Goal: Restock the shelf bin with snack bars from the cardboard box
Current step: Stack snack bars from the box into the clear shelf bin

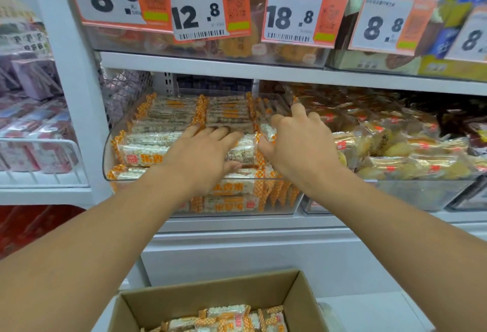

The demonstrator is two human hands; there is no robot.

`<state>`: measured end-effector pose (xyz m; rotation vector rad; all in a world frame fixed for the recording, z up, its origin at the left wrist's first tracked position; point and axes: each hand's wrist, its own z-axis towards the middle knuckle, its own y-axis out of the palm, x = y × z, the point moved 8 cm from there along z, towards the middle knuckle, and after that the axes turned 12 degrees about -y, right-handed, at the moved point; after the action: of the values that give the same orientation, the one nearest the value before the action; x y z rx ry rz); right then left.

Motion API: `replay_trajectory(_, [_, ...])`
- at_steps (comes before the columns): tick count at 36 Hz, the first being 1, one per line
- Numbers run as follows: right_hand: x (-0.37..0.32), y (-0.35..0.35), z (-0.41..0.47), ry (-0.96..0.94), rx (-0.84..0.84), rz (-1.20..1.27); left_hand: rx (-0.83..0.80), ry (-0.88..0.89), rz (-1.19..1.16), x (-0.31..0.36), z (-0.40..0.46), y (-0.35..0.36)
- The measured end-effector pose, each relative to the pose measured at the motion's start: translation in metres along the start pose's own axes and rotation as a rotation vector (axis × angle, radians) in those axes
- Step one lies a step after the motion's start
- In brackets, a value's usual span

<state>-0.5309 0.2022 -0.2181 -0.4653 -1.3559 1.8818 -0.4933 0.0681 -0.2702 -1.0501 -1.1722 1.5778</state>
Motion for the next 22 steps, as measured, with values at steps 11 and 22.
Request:
replay_trajectory(11, [-0.006, 0.018, -0.009, -0.086, -0.068, -0.084, 0.037, 0.022, -0.030, -0.001, -0.005, 0.001])
replay_trajectory(22, [0.002, 0.029, -0.008, -0.072, -0.215, -0.118, 0.029, 0.016, -0.023, -0.002, -0.006, 0.002])
